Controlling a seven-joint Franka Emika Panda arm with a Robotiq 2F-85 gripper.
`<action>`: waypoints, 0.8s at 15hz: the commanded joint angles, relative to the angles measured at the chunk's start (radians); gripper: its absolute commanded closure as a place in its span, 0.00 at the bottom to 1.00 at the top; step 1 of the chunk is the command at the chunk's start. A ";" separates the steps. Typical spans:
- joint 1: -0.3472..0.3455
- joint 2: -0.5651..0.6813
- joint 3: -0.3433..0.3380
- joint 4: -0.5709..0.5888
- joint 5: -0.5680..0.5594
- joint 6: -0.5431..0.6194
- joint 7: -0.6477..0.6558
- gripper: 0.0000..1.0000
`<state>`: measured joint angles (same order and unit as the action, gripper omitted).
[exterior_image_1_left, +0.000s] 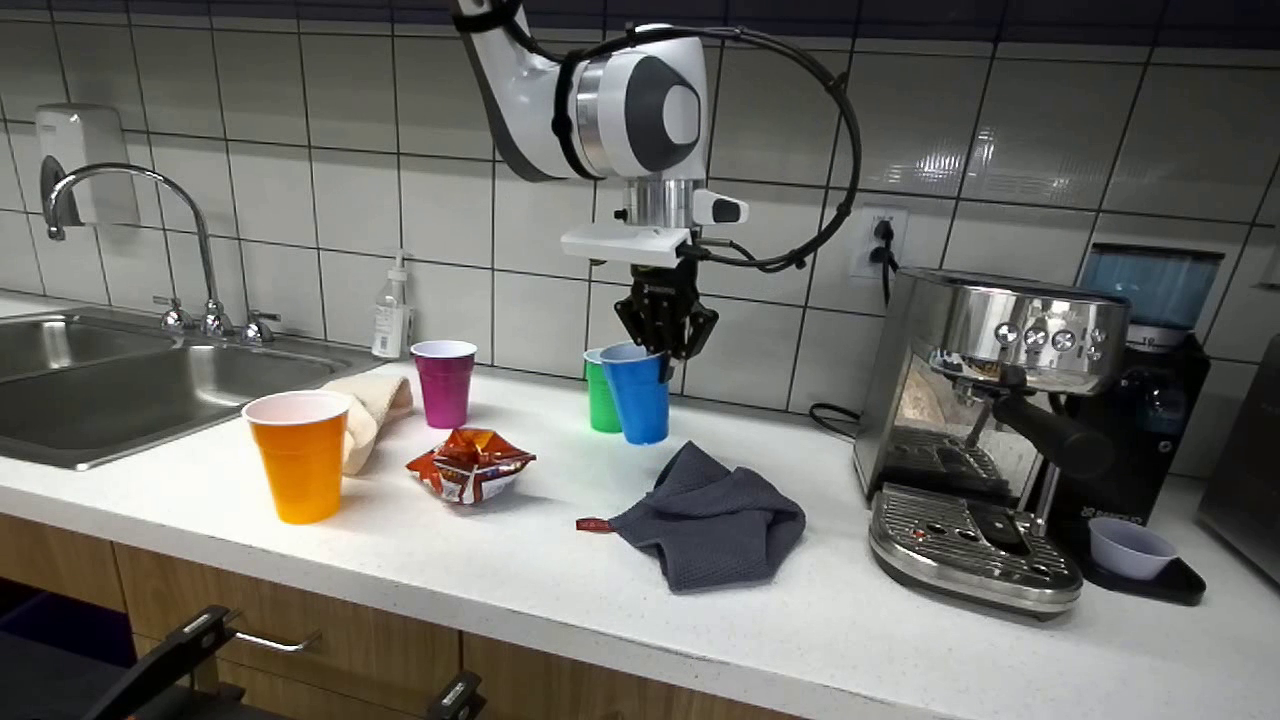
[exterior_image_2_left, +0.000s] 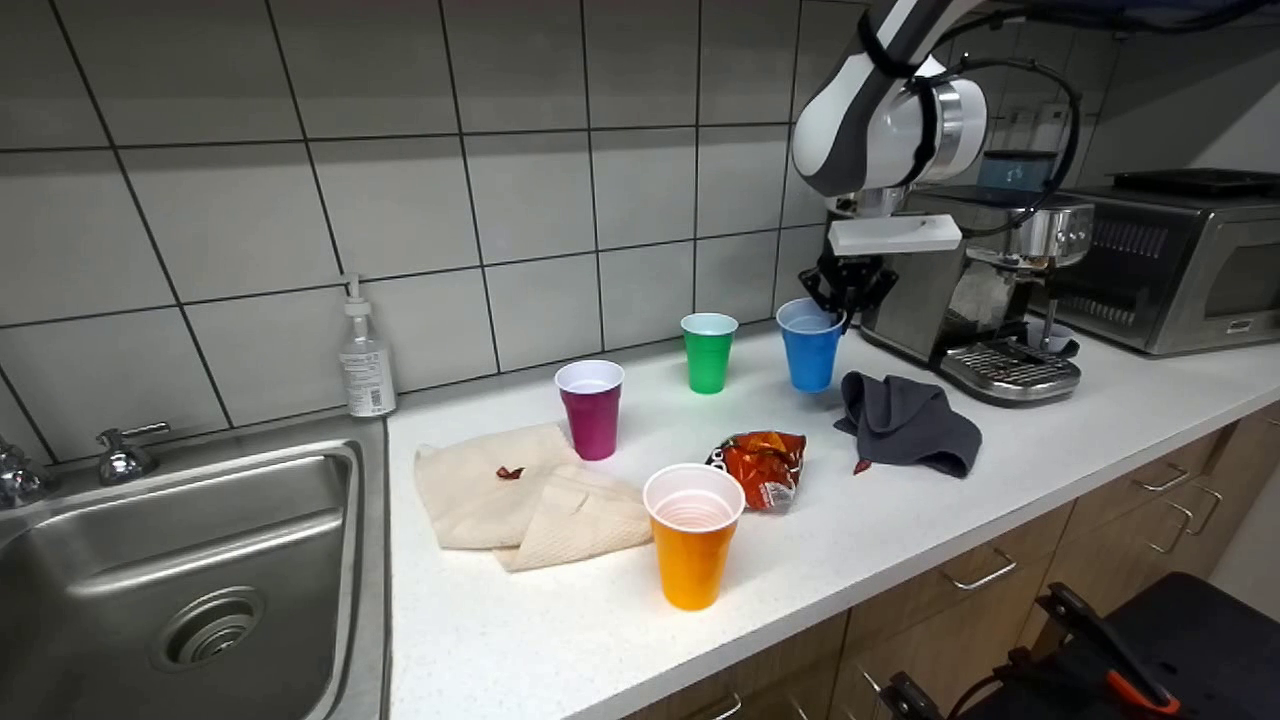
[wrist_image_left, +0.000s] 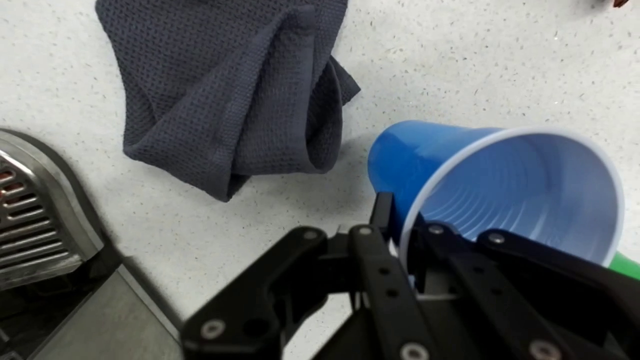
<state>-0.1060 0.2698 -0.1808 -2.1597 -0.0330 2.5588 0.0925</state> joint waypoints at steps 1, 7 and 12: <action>-0.022 -0.067 0.021 -0.082 0.021 0.069 -0.057 0.99; -0.029 -0.129 0.029 -0.152 0.023 0.077 -0.157 0.99; -0.032 -0.183 0.028 -0.185 0.036 0.056 -0.236 0.99</action>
<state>-0.1090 0.1559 -0.1764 -2.2993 -0.0258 2.6316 -0.0718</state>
